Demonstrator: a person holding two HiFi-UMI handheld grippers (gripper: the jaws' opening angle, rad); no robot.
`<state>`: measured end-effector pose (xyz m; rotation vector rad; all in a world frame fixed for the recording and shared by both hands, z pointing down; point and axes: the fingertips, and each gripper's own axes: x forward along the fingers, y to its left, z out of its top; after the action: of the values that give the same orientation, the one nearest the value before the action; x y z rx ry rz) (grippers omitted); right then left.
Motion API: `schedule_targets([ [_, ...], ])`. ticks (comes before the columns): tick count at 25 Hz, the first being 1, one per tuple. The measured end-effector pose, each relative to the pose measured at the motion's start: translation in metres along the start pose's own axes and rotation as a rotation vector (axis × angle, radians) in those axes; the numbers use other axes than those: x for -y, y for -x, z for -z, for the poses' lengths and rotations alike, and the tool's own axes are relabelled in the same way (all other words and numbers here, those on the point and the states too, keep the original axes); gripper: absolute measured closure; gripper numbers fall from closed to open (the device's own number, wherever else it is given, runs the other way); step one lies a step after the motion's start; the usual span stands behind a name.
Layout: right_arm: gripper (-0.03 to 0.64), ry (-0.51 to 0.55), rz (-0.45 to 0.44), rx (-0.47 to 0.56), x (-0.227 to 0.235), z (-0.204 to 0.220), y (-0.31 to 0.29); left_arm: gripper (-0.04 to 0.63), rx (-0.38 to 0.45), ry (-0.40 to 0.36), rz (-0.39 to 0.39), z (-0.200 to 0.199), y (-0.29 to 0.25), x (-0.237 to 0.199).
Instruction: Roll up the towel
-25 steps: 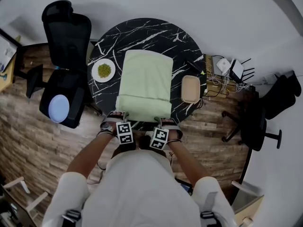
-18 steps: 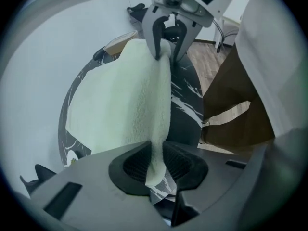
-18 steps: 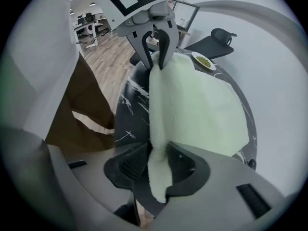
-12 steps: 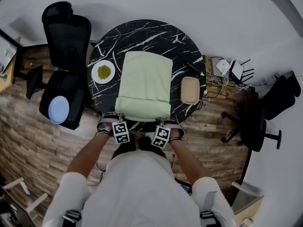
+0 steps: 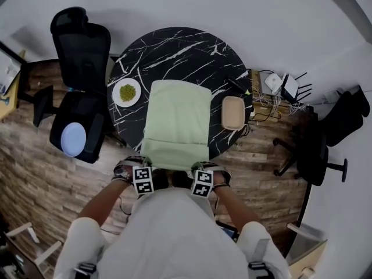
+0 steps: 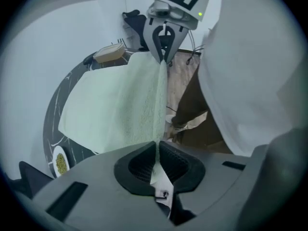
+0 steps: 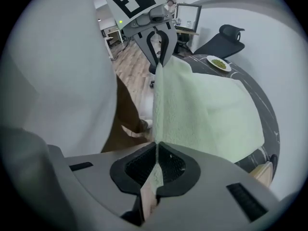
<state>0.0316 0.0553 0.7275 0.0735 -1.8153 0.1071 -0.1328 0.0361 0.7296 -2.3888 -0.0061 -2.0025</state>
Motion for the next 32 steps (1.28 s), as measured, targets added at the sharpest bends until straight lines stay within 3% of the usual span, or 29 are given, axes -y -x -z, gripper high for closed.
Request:
schedule_targets([
  [4, 0.607, -0.059, -0.164, 0.004, -0.048, -0.002, 0.015, 0.577, 0.009, -0.022, 0.113, -0.002, 0.019, 0.034],
  [7, 0.607, -0.107, -0.173, 0.018, -0.045, -0.002, 0.025, 0.577, 0.016, -0.047, 0.1, -0.007, 0.028, 0.028],
  [10, 0.607, -0.143, -0.097, 0.04, -0.011, -0.003, 0.04, 0.577, 0.029, -0.049, 0.028, -0.016, 0.039, -0.004],
  [14, 0.607, -0.17, 0.077, 0.048, 0.054, -0.002, 0.057, 0.577, 0.043, -0.022, -0.082, -0.027, 0.049, -0.058],
  [23, 0.588, -0.163, 0.374, -0.006, 0.166, 0.002, 0.04, 0.572, -0.007, 0.074, -0.352, -0.033, 0.028, -0.16],
  [25, 0.491, -0.188, 0.475, 0.005, 0.185, 0.004, 0.043, 0.472, -0.007, 0.097, -0.417, -0.03, 0.026, -0.175],
  [27, 0.457, -0.209, 0.557, 0.043, 0.195, 0.003, 0.051, 0.394, 0.011, 0.124, -0.451, -0.029, 0.029, -0.182],
  [30, 0.454, -0.18, 0.609, 0.072, 0.187, 0.003, 0.059, 0.364, 0.05, 0.146, -0.458, -0.03, 0.034, -0.178],
  [32, 0.454, -0.151, 0.579, 0.077, 0.165, 0.001, 0.054, 0.362, 0.065, 0.14, -0.435, -0.032, 0.034, -0.164],
])
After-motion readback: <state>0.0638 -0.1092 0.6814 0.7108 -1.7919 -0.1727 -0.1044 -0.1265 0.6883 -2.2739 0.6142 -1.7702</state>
